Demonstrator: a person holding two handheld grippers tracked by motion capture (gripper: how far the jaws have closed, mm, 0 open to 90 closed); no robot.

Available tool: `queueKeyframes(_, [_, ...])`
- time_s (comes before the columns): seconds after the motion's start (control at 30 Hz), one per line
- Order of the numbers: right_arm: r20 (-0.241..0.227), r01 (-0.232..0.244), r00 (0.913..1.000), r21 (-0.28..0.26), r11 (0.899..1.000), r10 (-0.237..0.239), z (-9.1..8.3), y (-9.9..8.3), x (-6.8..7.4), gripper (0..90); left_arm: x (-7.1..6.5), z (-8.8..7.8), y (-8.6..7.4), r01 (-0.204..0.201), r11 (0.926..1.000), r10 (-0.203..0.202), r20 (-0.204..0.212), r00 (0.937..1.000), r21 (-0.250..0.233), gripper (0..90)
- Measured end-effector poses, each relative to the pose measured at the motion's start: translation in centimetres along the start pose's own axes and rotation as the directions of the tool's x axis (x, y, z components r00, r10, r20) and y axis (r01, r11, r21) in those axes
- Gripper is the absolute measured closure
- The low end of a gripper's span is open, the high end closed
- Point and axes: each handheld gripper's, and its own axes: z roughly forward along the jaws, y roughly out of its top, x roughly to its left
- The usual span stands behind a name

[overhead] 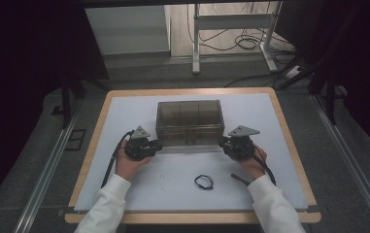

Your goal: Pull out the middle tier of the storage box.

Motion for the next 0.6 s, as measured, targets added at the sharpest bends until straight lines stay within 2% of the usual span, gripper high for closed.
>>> queueKeyframes(0.27, [0.002,0.002,1.0000,0.000,1.000,-0.002,-0.14,-0.08,0.09,73.6,-0.07,-0.07,-0.09,-0.002,1.0000,0.002,-0.010,1.0000,0.003,76.6])
queueKeyframes(0.6, [0.000,0.004,1.0000,0.003,1.000,-0.004,-0.50,-0.27,0.30,73.9,-0.43,-0.33,-0.43,-0.009,1.0000,0.009,-0.011,0.9999,0.000,77.8])
